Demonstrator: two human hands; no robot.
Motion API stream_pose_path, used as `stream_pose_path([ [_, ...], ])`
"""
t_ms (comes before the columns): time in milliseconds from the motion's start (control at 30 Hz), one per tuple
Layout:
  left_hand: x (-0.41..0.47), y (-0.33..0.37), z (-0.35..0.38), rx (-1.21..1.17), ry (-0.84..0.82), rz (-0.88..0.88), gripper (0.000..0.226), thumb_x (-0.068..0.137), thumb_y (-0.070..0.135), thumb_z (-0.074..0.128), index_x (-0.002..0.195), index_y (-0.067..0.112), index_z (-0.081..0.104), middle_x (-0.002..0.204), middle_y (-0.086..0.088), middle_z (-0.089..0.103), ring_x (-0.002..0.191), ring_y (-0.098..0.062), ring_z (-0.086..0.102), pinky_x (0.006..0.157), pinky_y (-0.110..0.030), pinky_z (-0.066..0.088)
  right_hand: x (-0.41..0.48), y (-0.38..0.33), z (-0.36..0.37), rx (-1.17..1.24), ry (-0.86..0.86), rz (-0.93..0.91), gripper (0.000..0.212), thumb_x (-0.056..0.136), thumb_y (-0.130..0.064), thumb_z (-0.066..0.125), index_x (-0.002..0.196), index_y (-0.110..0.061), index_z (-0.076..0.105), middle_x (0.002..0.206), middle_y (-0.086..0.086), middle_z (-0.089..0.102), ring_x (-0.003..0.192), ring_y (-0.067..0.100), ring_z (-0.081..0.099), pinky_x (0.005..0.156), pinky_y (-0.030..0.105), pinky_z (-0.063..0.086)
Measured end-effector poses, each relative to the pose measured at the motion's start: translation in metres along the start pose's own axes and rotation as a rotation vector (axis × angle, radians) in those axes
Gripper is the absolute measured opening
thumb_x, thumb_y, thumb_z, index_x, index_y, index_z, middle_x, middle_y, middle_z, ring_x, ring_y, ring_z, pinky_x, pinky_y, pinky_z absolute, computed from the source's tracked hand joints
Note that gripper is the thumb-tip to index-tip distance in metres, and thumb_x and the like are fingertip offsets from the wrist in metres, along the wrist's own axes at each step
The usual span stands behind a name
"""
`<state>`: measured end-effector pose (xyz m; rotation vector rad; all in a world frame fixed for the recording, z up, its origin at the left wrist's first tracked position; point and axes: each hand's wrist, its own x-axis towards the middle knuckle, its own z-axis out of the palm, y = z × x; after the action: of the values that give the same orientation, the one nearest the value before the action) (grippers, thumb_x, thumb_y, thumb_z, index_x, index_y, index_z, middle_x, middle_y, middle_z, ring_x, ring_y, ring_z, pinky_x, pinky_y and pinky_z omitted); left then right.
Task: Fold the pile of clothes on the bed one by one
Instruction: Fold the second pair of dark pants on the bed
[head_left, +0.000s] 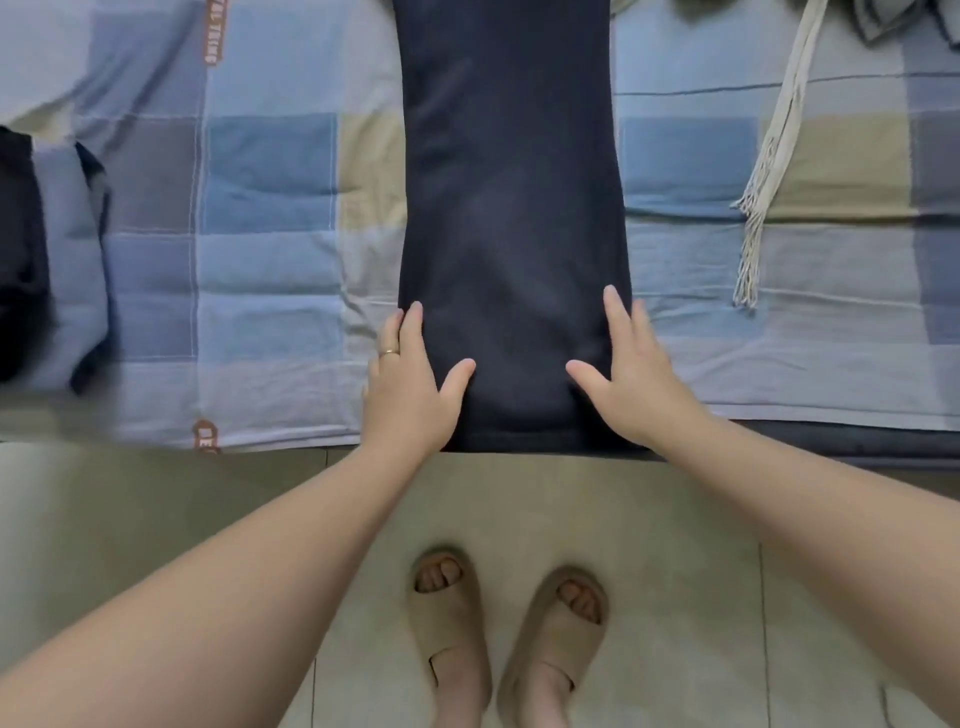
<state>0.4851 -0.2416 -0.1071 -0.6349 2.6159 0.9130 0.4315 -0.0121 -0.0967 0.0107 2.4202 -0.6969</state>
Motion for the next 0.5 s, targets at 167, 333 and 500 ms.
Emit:
stream_pose_path([
  [167, 0.017, 0.003, 0.009, -0.512, 0.089, -0.232, 0.08, 0.088, 0.035, 0.073, 0.153, 0.022, 0.028, 0.147, 0.003, 0.047, 0.128, -0.015, 0.051, 0.103, -0.027, 0.039, 0.018, 0.002, 0.012, 0.603, 0.155, 0.154, 0.096, 0.086, -0.037, 0.075, 0.158, -0.029, 0.012, 0.147, -0.007, 0.048, 0.13, 0.014, 0.051, 0.105, 0.031, 0.041],
  [333, 0.02, 0.002, 0.011, -0.565, -0.005, -0.319, 0.015, 0.093, 0.031, 0.067, 0.105, 0.023, 0.064, 0.091, 0.017, 0.065, 0.096, -0.017, 0.065, 0.075, -0.028, 0.049, 0.033, 0.0, 0.005, 0.727, -0.173, 0.312, 0.043, 0.077, -0.028, 0.086, 0.116, -0.02, 0.07, 0.102, -0.005, 0.078, 0.097, 0.017, 0.074, 0.082, 0.031, 0.056],
  [500, -0.011, -0.007, -0.006, -0.68, -0.159, -0.475, 0.009, 0.095, 0.032, 0.067, 0.098, 0.024, 0.065, 0.101, 0.008, 0.069, 0.093, -0.015, 0.066, 0.068, -0.028, 0.05, -0.007, 0.009, 0.009, 0.818, -0.276, 0.384, 0.037, 0.082, -0.027, 0.083, 0.116, -0.019, 0.071, 0.1, -0.005, 0.078, 0.091, 0.017, 0.076, 0.082, 0.034, 0.059],
])
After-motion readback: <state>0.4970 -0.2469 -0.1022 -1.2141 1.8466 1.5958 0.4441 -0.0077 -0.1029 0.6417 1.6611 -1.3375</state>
